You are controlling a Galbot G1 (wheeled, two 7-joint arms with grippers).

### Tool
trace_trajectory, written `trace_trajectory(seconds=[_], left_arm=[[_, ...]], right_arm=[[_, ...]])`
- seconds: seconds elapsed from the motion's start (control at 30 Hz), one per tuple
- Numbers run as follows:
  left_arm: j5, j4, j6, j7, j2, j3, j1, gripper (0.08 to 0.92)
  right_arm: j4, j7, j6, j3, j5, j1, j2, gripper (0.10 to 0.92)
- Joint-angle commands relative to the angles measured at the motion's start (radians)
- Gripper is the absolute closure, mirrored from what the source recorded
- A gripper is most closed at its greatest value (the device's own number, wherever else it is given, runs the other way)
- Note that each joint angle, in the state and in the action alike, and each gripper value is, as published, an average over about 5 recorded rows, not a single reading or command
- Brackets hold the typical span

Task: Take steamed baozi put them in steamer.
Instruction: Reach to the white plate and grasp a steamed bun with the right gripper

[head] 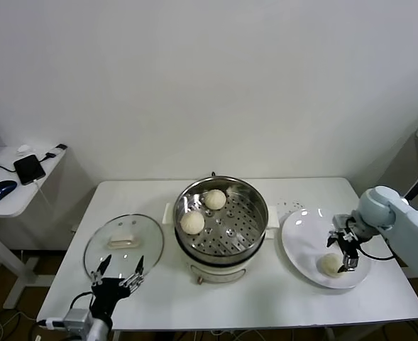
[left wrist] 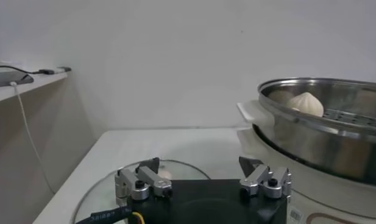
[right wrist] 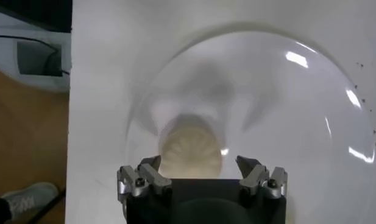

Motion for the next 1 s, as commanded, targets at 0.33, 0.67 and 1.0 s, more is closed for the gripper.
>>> trace_trajectory(seconds=[0.33,0.67,1.0], left_arm=[[0.006,0.017,0.001,0.001,-0.003,0.002,-0.010,0.177],[0.006,0.028,0.002,0.000,-0.004,0.005,-0.019,0.177],[0.008,0.032,0.002,-0.001,-0.005,0.007,-0.021,0.177]], right_arm=[[-0.040,-0.002,-0.012,-0.002,-0.018,-0.010,0.026,0.203],[-0.050,-0.001,-0.014,0.001,-0.026,-0.016,0.029,0.203],[-0.058,0.007,-0.014,0.014,-0.017,-0.013,0.031,0.385]])
